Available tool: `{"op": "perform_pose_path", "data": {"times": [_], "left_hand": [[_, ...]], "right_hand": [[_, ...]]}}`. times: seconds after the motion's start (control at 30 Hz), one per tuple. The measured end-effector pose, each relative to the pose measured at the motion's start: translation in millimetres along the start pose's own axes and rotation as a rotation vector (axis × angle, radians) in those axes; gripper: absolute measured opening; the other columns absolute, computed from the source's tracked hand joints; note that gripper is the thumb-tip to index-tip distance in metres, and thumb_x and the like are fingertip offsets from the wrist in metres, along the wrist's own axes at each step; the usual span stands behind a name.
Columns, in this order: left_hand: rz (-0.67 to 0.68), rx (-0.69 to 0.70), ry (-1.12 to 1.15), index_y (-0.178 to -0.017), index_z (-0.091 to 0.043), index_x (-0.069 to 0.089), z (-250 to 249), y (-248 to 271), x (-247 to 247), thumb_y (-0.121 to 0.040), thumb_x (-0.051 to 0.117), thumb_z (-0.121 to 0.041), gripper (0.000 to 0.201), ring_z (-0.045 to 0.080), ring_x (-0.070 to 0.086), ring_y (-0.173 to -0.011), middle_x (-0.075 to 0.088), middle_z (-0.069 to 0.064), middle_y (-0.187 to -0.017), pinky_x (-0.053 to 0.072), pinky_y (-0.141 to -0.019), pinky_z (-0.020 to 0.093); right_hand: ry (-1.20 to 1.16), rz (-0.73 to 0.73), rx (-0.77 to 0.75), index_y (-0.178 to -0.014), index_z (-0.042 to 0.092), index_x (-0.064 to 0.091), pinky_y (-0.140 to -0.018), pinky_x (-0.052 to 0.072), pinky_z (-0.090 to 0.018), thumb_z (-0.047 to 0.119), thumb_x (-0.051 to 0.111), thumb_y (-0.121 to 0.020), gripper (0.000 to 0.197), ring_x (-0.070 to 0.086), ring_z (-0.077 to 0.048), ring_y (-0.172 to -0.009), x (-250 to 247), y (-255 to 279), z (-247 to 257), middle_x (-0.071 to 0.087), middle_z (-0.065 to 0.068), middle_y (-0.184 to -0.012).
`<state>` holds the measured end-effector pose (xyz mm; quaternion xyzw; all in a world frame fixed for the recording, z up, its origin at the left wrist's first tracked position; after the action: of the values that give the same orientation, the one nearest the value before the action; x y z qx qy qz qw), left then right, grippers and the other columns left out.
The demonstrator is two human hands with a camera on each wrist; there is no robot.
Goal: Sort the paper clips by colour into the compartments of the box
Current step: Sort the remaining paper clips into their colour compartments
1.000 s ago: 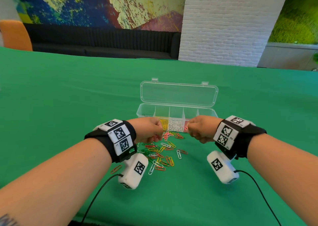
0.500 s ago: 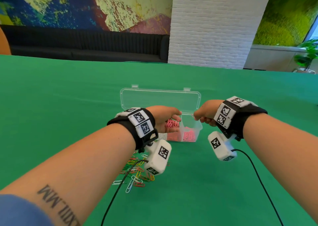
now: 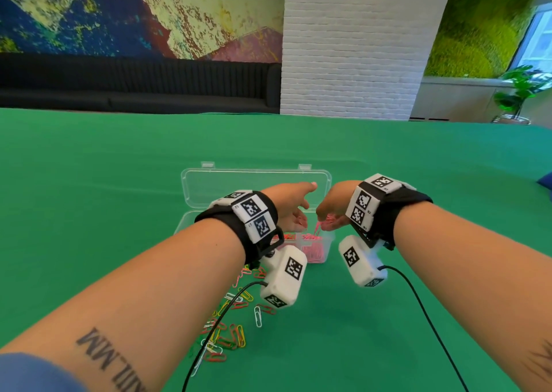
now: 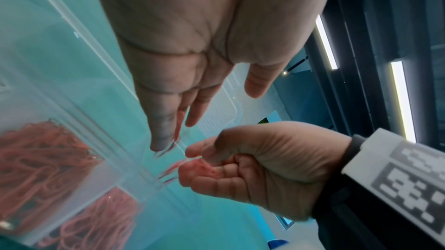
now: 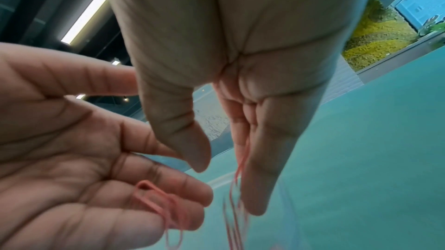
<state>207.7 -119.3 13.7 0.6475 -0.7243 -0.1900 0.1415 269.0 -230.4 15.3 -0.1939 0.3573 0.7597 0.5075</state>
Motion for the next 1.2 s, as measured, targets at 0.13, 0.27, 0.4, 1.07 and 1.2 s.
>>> {"op": "perform_pose_path", "data": {"times": [0.13,0.27,0.4,1.07,1.2], "left_hand": [[0.001,0.062,0.028,-0.136,0.002,0.035,-2.0,8.2,-3.6,-0.1,0.034,-0.043,0.058,0.036,0.038,-0.131,0.038,0.028,-0.138,0.033,-0.107,0.038],[-0.009,0.145,0.004,-0.108,-0.006,0.052,0.2,21.3,-10.7,-0.099,0.036,-0.042,0.041,0.023,0.052,-0.089,0.052,0.013,-0.098,0.042,-0.086,0.032],[-0.018,0.227,-0.214,-0.094,-0.014,0.052,10.0,44.3,-24.5,-0.099,0.044,-0.03,0.019,0.014,0.052,-0.076,0.053,0.004,-0.086,0.044,-0.072,0.025],[-0.092,0.108,-1.342,-0.096,-0.018,0.065,110.3,117.1,-91.4,-0.088,0.059,-0.031,0.017,0.011,0.053,-0.077,0.059,-0.006,-0.087,0.047,-0.074,0.024],[-0.076,0.108,-1.411,-0.088,-0.02,0.063,111.5,109.5,-83.0,-0.085,0.063,-0.035,0.016,0.014,0.053,-0.075,0.057,-0.005,-0.078,0.046,-0.071,0.028]], "right_hand": [[-0.052,-0.009,-0.008,-0.076,0.008,0.056,-0.059,0.056,-0.024,0.0,0.061,-0.084,0.013,0.066,-0.013,-0.057,1.3,4.7,-0.2,0.068,-0.005,-0.066],[-0.066,-0.062,-0.041,-0.077,0.011,0.055,-0.051,0.052,-0.018,0.002,0.061,-0.085,0.013,0.062,-0.015,-0.069,1.2,12.7,-3.0,0.061,-0.006,-0.082],[-0.101,-0.087,-0.083,-0.081,0.009,0.057,-0.079,0.056,-0.03,0.004,0.055,-0.089,0.01,0.063,-0.02,-0.078,9.1,32.5,-0.2,0.063,-0.011,-0.084],[0.588,0.026,-0.32,-0.095,0.022,0.063,-0.057,0.04,-0.016,0.013,0.062,-0.084,0.015,0.052,-0.009,-0.072,154.6,86.6,28.9,0.052,0.01,-0.076],[0.622,0.029,-0.348,-0.107,0.023,0.066,-0.068,0.042,-0.02,0.013,0.057,-0.087,0.024,0.052,-0.011,-0.081,164.0,79.2,37.6,0.051,0.011,-0.08]]}}
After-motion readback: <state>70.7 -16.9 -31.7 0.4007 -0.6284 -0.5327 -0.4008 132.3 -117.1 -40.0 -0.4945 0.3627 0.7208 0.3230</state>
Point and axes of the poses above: each hand's wrist, its own y-axis away from the middle knuckle, its own x-axis out of the palm, z = x × y, the point moved 5 cm from there along -y, towards the middle knuckle
